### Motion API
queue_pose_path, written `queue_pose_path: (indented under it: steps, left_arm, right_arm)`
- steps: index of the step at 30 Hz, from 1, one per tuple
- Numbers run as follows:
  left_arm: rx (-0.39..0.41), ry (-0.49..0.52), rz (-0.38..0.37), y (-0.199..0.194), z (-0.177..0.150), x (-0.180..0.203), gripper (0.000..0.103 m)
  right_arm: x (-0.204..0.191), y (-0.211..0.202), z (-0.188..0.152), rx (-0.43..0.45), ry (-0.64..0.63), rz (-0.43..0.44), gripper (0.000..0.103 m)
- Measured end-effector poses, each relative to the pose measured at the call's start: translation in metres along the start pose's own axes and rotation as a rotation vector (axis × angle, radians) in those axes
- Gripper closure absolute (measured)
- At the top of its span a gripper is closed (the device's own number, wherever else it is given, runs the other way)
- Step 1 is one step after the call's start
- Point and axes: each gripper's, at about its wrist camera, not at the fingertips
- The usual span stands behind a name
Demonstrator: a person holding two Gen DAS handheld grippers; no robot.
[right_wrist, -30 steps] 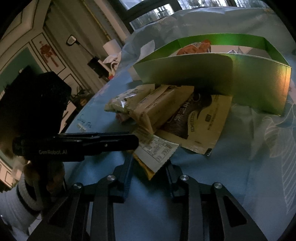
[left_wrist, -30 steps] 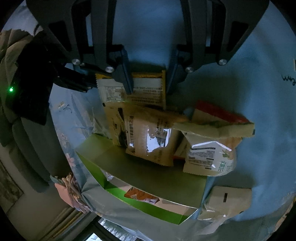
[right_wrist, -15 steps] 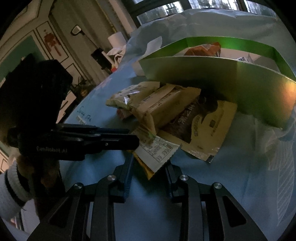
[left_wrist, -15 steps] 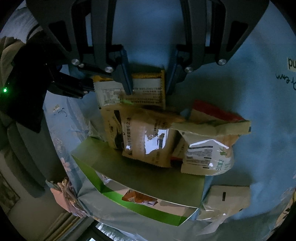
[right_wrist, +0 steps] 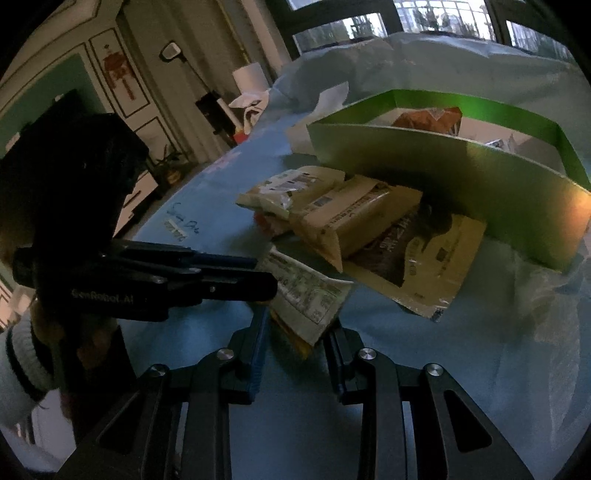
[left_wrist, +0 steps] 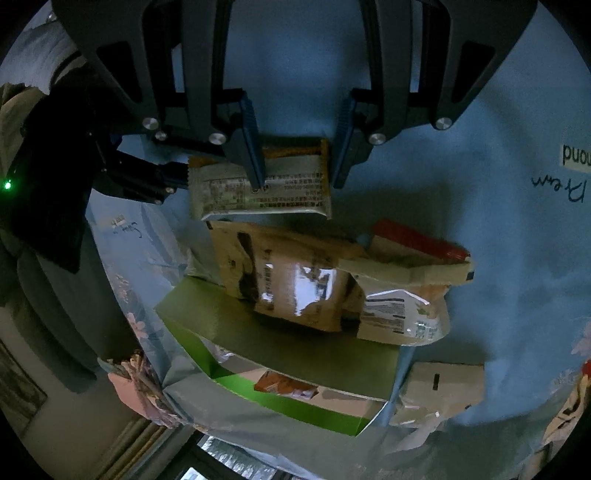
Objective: Organize snacks
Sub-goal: 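Lift the cream bar packet and carry it over the green box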
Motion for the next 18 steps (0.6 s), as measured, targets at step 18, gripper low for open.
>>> queue_pose_path:
  steps: [18]
  left_arm:
    - [-0.004,0.077,-0.026,0.008,-0.01,0.027,0.076]
  right_arm:
    - [-0.007,-0.021,-0.015,0.047,0.002,-0.021,0.072]
Point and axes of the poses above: each gripper's, at about its wrist camera, not at the fingertips, and y roughly the way its jaws point, x to its right, z to its top, and after that the axes turned 5 degrees about y, right-handed
